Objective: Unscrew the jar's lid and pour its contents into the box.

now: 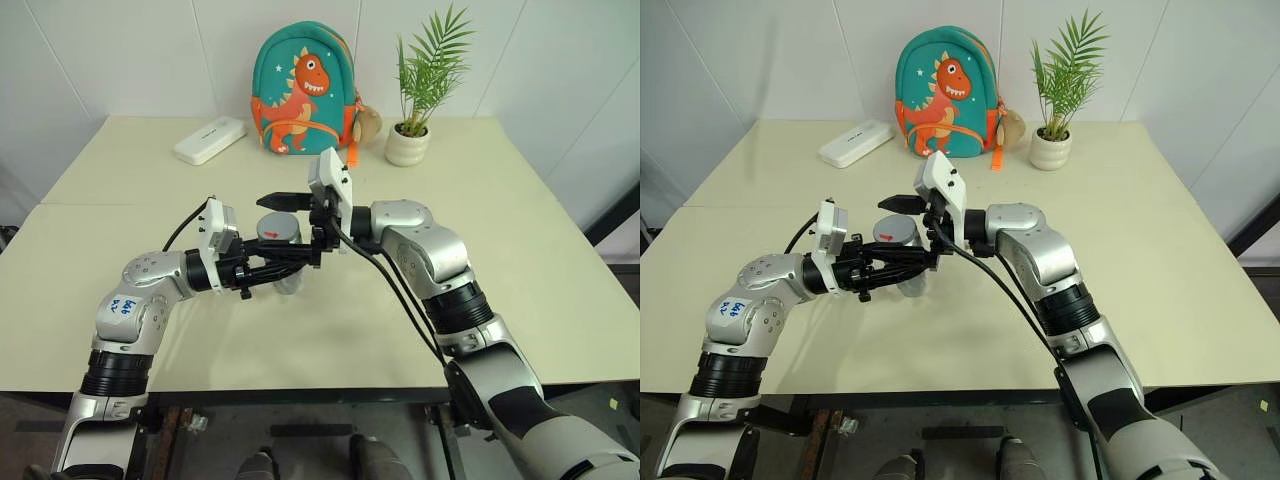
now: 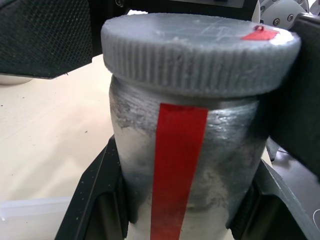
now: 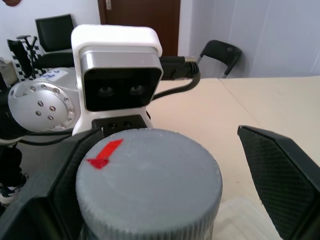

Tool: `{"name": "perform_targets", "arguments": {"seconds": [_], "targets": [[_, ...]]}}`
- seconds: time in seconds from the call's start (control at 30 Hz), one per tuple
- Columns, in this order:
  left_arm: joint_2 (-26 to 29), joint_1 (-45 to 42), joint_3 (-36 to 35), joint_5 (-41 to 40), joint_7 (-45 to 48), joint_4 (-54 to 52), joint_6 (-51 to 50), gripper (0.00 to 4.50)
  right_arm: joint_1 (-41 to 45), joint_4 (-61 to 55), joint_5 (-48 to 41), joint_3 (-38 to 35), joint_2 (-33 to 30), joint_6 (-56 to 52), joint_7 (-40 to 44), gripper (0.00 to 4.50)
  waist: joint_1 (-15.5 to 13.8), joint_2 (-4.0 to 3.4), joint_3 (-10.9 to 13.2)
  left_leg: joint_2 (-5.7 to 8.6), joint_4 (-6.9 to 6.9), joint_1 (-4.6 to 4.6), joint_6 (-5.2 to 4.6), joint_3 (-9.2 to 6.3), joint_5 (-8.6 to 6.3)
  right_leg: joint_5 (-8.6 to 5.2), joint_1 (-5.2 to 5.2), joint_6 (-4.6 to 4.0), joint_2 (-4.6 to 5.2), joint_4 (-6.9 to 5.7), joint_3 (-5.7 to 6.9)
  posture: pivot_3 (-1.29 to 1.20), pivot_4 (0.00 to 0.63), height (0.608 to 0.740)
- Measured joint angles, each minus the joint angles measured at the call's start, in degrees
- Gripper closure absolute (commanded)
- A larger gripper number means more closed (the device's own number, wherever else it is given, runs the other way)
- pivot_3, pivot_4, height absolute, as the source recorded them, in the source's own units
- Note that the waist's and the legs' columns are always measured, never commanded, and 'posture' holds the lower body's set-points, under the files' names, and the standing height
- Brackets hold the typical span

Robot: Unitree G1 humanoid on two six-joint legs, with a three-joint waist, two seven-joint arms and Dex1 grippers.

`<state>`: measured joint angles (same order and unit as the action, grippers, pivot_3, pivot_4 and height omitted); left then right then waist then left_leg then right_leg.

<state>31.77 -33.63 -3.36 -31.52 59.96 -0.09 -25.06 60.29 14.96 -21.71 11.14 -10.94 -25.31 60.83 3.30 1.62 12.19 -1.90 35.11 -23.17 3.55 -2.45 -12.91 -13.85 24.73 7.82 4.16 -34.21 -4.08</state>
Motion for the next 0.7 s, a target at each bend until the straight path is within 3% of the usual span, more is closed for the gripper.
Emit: {"name": "perform_targets", "arguments": {"seconds": [0.33,0.47,0.7], "targets": [[0.8,0.5,-0.5,0.2,-1.9,-0.1,-0.6,2.55,0.6,1.2,-3.4,-0.4,-7.5,1.3,4.2,0.02,0.1,0.0,0.0,0.0,-0.01,0.0,0.0,0.0,0.0,0.0,0.01,0.0,0.0,0.0,0.0,0.0,0.15,0.74],[1.4,3.1,0.0,0.0,0.9,-2.4,-0.4,2.55,-0.1,4.2,-2.8,-8.9,-14.6,1.3,0.0,0.02,-0.8,-0.01,0.0,0.04,0.01,-0.03,0.0,0.0,-0.01,0.01,-0.09,0.01,0.04,0.23,0.0,0.0,0.15,0.74],[1.1,3.2,0.1,0.0,1.6,-2.7,-0.4,2.55,-2.7,1.9,-3.6,-9.4,-15.1,-0.6,1.2,0.02,0.2,-0.08,0.0,0.01,-0.03,-0.02,-0.02,0.01,-0.01,0.0,0.02,0.01,0.0,0.07,-0.01,0.0,0.15,0.74]]}}
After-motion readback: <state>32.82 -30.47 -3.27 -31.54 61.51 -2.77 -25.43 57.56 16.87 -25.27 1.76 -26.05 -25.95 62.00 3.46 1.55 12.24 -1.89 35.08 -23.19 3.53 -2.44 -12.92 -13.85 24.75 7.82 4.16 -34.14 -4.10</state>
